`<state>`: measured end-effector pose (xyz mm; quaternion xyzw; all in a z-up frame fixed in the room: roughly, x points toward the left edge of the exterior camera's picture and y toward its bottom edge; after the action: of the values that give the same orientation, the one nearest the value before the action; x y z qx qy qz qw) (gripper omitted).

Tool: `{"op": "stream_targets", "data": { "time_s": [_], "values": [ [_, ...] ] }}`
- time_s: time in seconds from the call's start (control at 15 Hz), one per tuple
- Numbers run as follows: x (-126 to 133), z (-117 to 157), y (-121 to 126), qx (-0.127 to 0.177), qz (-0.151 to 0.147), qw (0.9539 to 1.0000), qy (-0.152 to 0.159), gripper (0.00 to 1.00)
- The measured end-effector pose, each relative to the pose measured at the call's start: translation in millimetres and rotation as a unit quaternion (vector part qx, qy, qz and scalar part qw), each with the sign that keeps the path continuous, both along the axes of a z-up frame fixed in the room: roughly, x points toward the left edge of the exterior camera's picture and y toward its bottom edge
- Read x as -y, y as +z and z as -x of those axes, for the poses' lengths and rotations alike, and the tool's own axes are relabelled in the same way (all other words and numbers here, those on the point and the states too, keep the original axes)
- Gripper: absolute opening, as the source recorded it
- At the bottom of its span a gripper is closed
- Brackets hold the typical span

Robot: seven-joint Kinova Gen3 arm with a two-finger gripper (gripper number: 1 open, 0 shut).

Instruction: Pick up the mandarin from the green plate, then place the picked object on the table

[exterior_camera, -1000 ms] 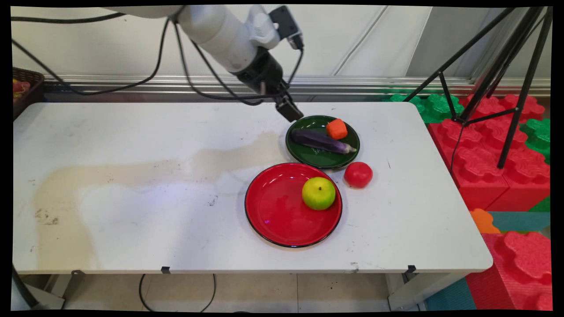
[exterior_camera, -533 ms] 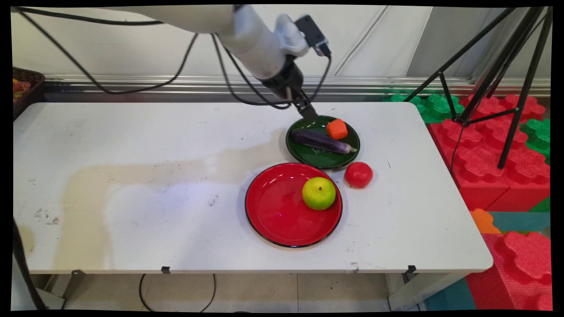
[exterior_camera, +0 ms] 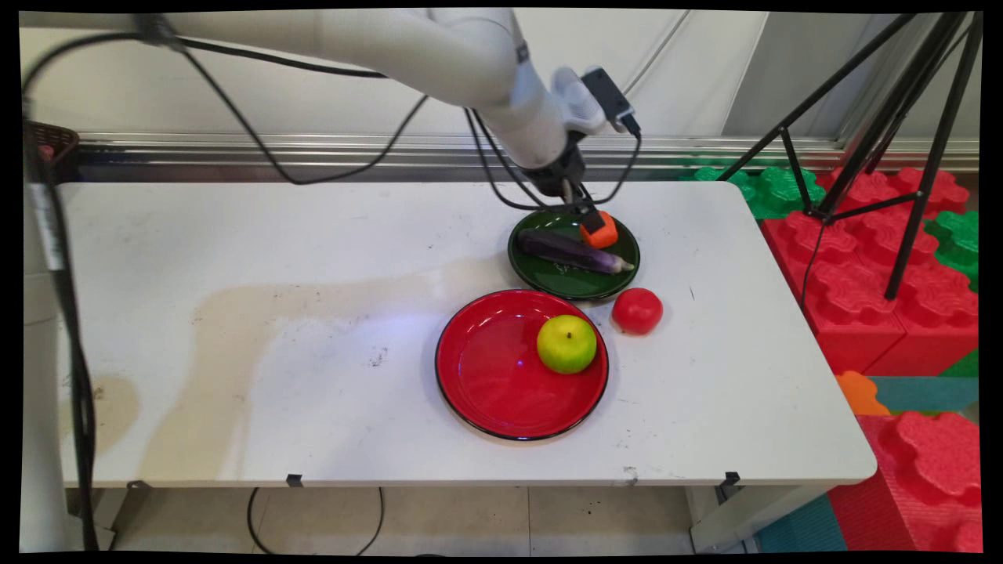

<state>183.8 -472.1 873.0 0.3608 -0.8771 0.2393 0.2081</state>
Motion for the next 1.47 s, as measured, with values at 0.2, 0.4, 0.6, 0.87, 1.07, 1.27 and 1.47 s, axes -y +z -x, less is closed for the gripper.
{"op": "stream_targets", "data": {
  "time_s": [0.2,0.4,0.6,0.87,1.07,1.27,1.47],
  "values": [
    [23.0,14.5,-24.5,0.001,-0.003,1.0000,0.006,1.00],
    [39.9,23.4,-43.5,0.001,-0.006,0.9999,0.008,1.00],
    [52.8,29.1,-58.0,0.001,-0.007,0.9999,0.011,1.00],
    [68.5,35.5,-75.4,0.000,-0.009,0.9998,0.016,1.00],
    [75.2,38.6,-82.4,-0.002,-0.011,0.9997,0.022,0.00],
    [74.6,38.6,-81.0,-0.003,-0.010,0.9996,0.025,0.00],
    [71.3,37.9,-75.3,-0.003,-0.007,0.9996,0.027,0.00]
  ]
}}
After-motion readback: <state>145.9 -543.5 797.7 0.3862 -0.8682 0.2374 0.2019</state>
